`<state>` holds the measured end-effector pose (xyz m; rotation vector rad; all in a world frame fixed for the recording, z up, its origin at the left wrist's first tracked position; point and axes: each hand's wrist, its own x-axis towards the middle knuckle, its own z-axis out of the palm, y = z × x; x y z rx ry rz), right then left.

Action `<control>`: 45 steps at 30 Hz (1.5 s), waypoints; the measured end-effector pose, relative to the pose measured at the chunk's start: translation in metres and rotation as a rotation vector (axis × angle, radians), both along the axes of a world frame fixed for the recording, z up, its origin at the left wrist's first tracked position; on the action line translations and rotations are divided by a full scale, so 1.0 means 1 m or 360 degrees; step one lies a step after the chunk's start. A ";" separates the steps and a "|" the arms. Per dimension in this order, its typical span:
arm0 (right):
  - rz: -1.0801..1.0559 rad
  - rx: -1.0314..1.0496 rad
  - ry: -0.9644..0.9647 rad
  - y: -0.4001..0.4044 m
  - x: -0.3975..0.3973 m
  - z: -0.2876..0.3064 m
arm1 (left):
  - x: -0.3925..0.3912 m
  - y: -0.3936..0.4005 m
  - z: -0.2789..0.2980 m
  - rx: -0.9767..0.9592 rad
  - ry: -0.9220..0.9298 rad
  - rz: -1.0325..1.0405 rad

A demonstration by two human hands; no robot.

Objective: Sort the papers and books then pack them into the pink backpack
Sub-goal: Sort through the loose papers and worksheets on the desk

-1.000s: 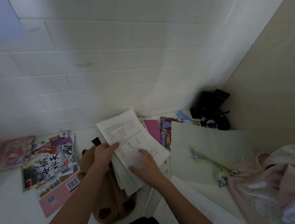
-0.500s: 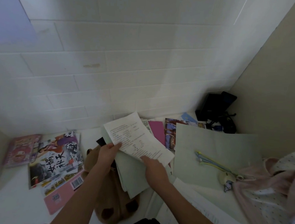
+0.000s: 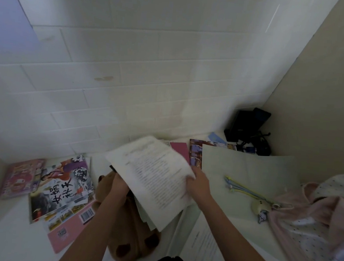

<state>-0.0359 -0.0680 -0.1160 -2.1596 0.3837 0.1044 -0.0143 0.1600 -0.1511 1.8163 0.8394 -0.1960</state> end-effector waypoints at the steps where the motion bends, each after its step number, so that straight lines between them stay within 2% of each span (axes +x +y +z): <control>1: 0.0057 -0.0058 0.0039 0.001 -0.004 -0.009 | -0.001 0.005 0.000 0.0226 0.0153 0.0049; 2: 0.0078 -0.0093 0.0061 0.002 -0.008 -0.017 | -0.002 0.007 0.002 0.0360 0.0230 0.0050; 3: 0.0067 -0.0105 0.0078 0.003 -0.012 -0.022 | -0.002 0.006 0.002 0.0316 0.0207 0.0036; 6: 0.0004 -0.0067 0.0134 0.004 -0.020 -0.031 | -0.005 -0.007 0.011 -0.0512 -0.0145 -0.0040; 7: 0.0001 -0.0061 0.0133 0.004 -0.021 -0.032 | -0.005 -0.010 0.014 -0.0583 -0.0235 -0.0088; 12: 0.0284 -0.0206 0.0244 -0.002 -0.017 -0.038 | -0.008 -0.015 0.009 -0.0236 -0.0366 -0.0361; 16: 0.0355 -0.0174 0.0212 -0.011 -0.015 -0.039 | -0.006 -0.020 0.010 -0.0274 -0.0464 -0.0333; 21: 0.0322 -0.0111 0.0154 -0.015 -0.013 -0.041 | 0.005 -0.017 0.011 -0.0509 -0.0361 -0.0046; 23: 0.0368 -0.0103 0.0157 -0.012 -0.016 -0.045 | 0.003 -0.016 0.008 -0.0511 -0.0416 -0.0104; 28: 0.0409 -0.0168 0.0234 -0.012 -0.020 -0.059 | -0.002 -0.017 0.005 -0.0104 -0.0526 -0.0558; 32: 0.0304 -0.0328 0.0164 -0.026 -0.011 -0.053 | 0.001 -0.011 0.015 -0.0307 -0.0549 -0.0436; 34: 0.0154 -0.0136 0.0089 -0.031 -0.004 -0.039 | 0.003 -0.006 0.026 -0.0458 -0.0552 -0.0378; 36: 0.0044 0.0284 0.0080 -0.034 0.001 -0.017 | 0.006 0.000 0.040 -0.0567 -0.0580 -0.0417; 40: 0.0089 0.1204 0.0003 -0.037 0.010 0.028 | 0.014 -0.001 0.074 -0.0726 -0.0662 -0.0662; 41: 0.0147 0.1280 -0.0040 -0.035 0.013 0.038 | 0.017 -0.005 0.083 -0.0737 -0.0668 -0.0688; 45: 0.0239 0.1237 -0.0265 -0.022 0.024 0.069 | 0.031 -0.024 0.112 -0.0739 -0.0744 -0.0759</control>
